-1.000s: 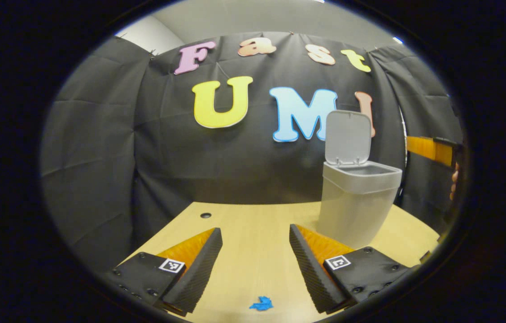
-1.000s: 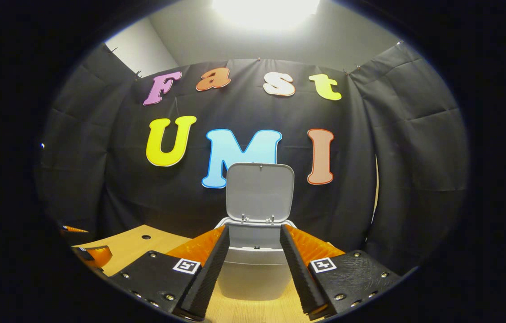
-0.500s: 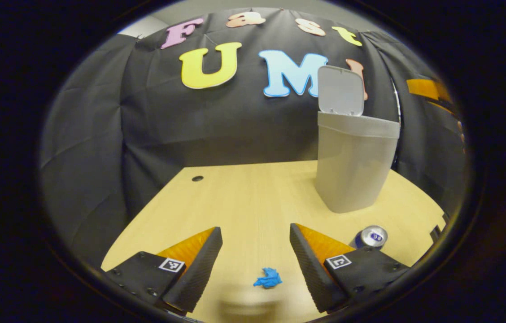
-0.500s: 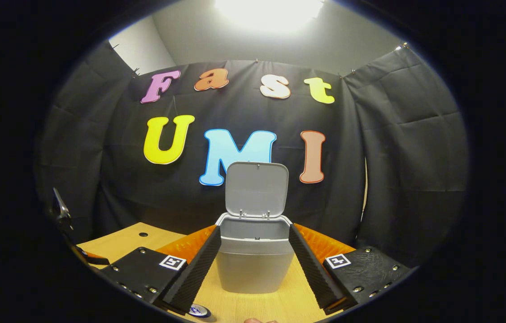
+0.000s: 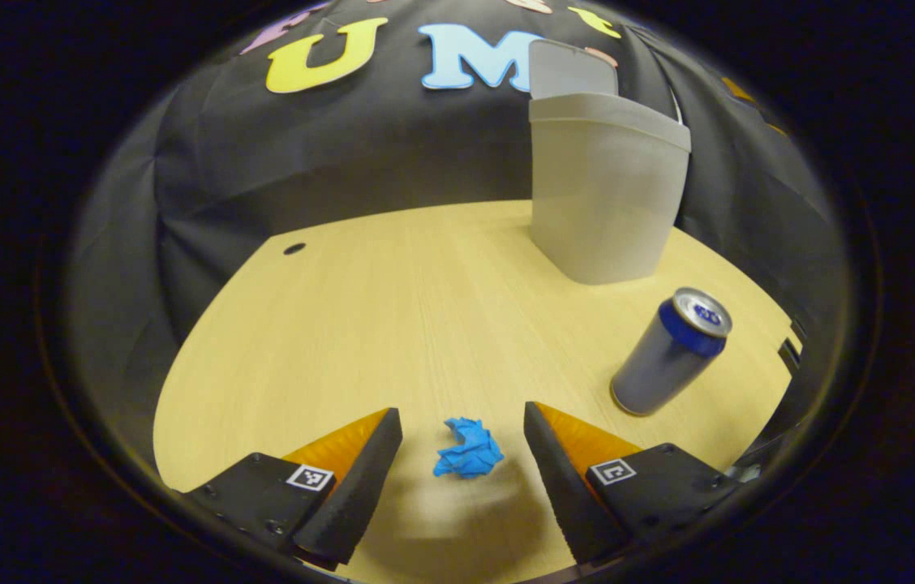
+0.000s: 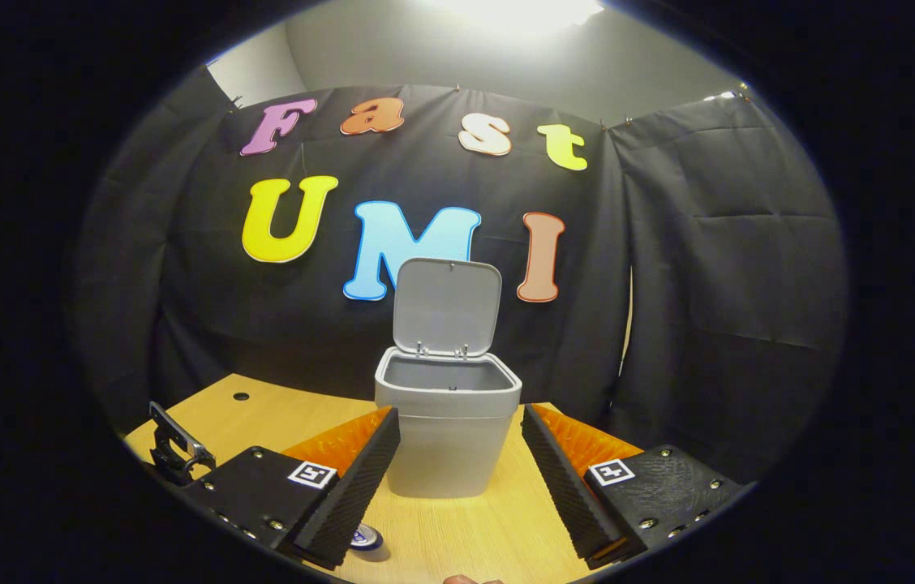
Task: Press the lid of the desktop garbage bin to open it, pick up the crumpled paper on the desktop and throw it into the bin, then pick up the pop can on the desktop and drop it into the bin, and finally close the garbage bin lid.
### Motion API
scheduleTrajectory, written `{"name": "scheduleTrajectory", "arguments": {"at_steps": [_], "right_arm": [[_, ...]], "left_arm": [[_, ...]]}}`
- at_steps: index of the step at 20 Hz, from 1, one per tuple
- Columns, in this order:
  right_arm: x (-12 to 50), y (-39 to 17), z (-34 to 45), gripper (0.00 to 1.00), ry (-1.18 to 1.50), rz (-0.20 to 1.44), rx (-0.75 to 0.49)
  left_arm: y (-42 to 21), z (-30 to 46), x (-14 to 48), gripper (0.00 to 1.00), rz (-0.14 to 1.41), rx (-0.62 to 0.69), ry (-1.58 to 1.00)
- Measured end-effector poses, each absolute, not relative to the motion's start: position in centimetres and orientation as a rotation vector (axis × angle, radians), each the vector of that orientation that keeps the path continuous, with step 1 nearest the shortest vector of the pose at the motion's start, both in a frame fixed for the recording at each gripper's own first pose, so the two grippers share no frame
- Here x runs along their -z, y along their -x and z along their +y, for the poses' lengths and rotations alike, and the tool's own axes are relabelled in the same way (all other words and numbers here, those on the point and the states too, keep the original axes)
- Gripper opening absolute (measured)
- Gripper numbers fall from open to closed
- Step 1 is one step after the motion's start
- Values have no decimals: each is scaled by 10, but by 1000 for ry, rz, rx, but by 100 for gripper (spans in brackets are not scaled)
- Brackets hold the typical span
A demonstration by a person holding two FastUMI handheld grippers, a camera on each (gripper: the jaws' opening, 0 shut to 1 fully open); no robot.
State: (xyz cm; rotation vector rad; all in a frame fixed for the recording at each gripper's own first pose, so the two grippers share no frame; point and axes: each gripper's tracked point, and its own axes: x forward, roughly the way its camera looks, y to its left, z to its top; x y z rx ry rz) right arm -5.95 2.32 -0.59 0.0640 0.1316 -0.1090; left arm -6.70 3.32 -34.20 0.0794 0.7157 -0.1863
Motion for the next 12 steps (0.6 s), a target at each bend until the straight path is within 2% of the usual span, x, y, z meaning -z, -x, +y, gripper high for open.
{"name": "scheduleTrajectory", "arguments": {"at_steps": [6,10,12], "right_arm": [[1,62,15,97,-69,113,96],[2,59,7,98,-89,97,77],[7,58,5,98,-95,104,64]], "left_arm": [[75,33,370,98,789,180,-91],[78,32,374,80,801,151,-78],[76,30,374,66,797,130,-74]]}}
